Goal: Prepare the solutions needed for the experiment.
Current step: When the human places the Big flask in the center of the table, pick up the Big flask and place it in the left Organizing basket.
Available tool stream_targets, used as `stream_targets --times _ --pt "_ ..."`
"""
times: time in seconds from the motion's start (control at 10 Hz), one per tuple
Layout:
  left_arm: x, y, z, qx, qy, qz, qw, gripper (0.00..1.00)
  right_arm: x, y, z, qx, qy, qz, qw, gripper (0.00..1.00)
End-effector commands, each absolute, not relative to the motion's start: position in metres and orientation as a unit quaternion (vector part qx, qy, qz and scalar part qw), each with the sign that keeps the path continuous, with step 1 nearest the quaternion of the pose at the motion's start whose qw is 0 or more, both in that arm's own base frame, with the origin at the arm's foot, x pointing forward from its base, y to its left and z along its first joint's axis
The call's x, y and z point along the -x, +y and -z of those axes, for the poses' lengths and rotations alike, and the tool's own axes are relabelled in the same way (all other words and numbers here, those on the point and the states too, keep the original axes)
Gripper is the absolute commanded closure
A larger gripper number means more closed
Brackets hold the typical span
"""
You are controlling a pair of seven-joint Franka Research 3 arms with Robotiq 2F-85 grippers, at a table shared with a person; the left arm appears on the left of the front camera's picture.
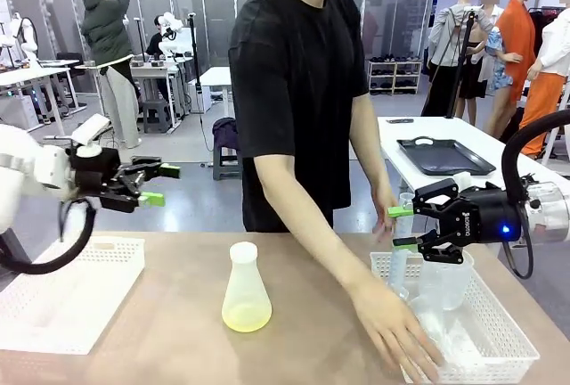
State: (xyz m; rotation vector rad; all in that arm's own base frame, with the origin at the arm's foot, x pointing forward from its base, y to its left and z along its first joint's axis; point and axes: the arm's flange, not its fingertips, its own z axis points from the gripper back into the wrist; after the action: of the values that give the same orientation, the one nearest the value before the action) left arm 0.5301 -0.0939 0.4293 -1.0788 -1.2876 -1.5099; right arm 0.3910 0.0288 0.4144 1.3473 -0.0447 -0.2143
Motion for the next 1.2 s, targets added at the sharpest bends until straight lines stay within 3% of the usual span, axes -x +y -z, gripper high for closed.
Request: stream_targets --times 0.0,0.1,0.2,0.3,0.6,1.1 --pt "-0.543 -0.112 -0.425 0.418 -0.508 0.695 0.288 0.00 -0.391 0.028 -0.415 -0.625 -0.022 0.099 0.774 0.41" --pt "-0.547 -0.128 -0.424 0.429 -0.500 0.707 0.256 0.00 -0.391 0.028 -0.415 -0.625 -0.022 0.099 0.774 0.41" --pt "-0.548 -0.141 -0.424 0.443 -0.498 0.698 0.262 0.00 -0.391 0.028 -0.415 -0.625 -0.022 0.099 0.774 0.41" --pt "-0.538 -0.128 -0.428 0.418 -0.506 0.688 0.311 0.00 -0.391 0.028 -0.415 -0.625 -0.022 0.099 0.774 0.41" --pt "-0.538 -0.128 -0.428 0.418 -0.506 0.688 0.311 0.00 -0.391 0.028 -0.415 -0.625 -0.022 0.099 0.774 0.41" --pt "-0.584 -0.172 -0.396 0.470 -0.467 0.700 0.267 0.00 -0.391 0.028 -0.415 -0.625 -0.022 0.099 0.774 0.41"
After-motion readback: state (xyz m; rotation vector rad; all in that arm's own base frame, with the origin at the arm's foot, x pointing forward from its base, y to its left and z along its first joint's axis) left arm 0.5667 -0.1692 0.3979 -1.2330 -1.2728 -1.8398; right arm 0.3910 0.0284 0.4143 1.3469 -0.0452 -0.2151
